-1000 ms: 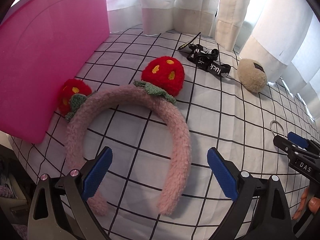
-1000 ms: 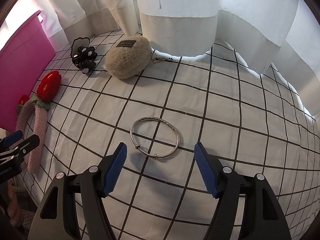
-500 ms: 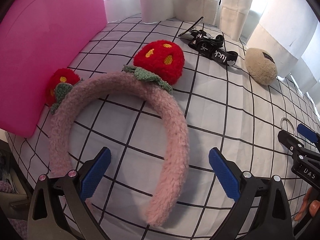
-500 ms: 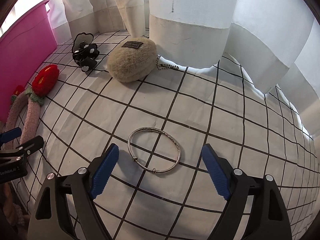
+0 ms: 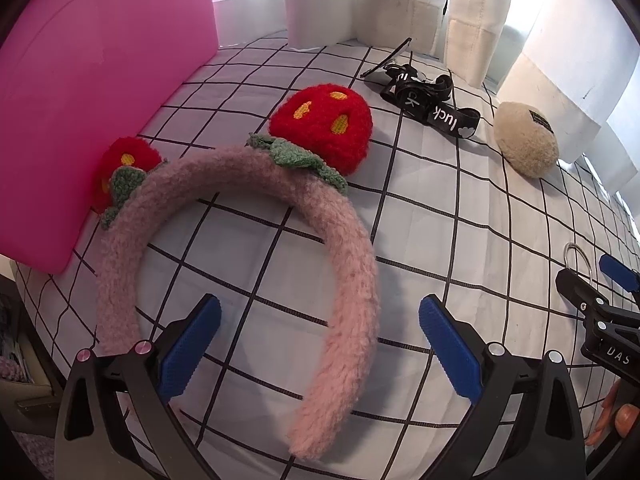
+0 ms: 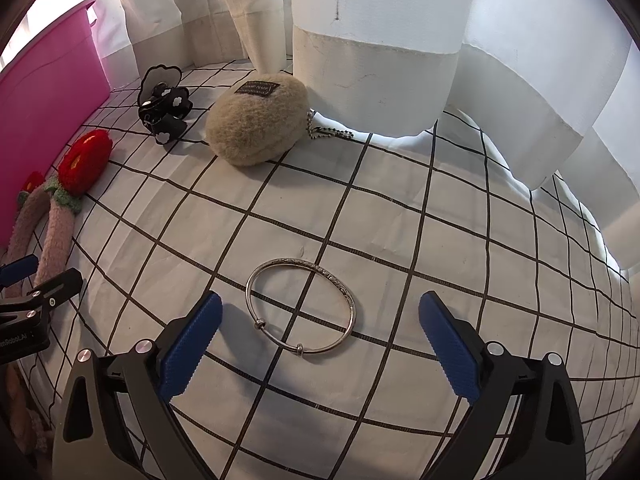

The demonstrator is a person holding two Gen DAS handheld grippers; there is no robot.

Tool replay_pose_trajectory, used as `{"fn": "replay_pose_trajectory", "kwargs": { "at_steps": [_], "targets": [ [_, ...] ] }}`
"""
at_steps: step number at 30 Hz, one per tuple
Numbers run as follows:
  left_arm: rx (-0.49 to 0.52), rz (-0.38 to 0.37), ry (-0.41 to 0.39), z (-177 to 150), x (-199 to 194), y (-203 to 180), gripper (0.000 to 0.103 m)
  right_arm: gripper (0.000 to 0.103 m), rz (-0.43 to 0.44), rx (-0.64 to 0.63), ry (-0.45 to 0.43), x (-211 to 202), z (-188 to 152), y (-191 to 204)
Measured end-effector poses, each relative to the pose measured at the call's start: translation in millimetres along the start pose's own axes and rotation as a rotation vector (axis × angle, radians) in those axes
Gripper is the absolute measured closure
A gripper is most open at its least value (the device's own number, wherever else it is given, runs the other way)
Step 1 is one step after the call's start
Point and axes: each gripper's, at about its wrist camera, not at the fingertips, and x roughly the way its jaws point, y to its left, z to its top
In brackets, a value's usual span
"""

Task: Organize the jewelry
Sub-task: 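Close the left tool on the pink headband while the right tool grasps the small silver bangle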

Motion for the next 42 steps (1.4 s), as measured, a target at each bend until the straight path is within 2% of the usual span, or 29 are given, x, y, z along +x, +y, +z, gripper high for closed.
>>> {"fn": "replay_pose_trajectory", "kwargs": {
  "at_steps": [4, 8, 10, 13, 14, 16, 18, 26, 31, 42],
  "targets": [
    [0.015, -0.007, -0.012, -3, -5, -3, 0.014, 0.011, 0.012, -0.004, -0.002, -1, -1, 1],
    [0.038, -0.019, -0.025, -5, -11, -9, 0.028, 0.012, 0.012, -0.003, -0.005, -2, -3, 1],
    [0.047, -0.022, -0.027, -6, -13, -12, 0.033, 0.016, 0.013, -0.003, -0.012, -5, -5, 3],
    [0.054, -0.028, -0.033, -6, -17, -12, 0.048, 0.039, 0.015, -0.016, -0.027, -11, -7, 6],
    [0.057, -0.029, -0.035, -6, -17, -13, 0.055, 0.049, 0.015, -0.02, -0.029, -13, -7, 6],
    [0.065, -0.035, -0.035, -5, -19, -14, 0.067, 0.053, 0.012, -0.024, -0.029, -14, -7, 8],
    [0.078, -0.035, -0.034, -4, -21, -16, 0.091, 0.053, 0.013, -0.024, -0.032, -15, -8, 8],
    [0.096, -0.029, -0.049, -10, -29, -14, 0.095, 0.053, 0.022, -0.006, -0.037, -22, -18, 6],
    [0.113, -0.027, -0.109, -11, -48, -14, 0.096, 0.053, 0.035, 0.006, -0.042, -27, -23, 7],
    [0.091, -0.081, -0.205, -5, -96, -3, 0.096, 0.053, 0.067, 0.031, -0.096, -55, -21, 11]
  ]
}}
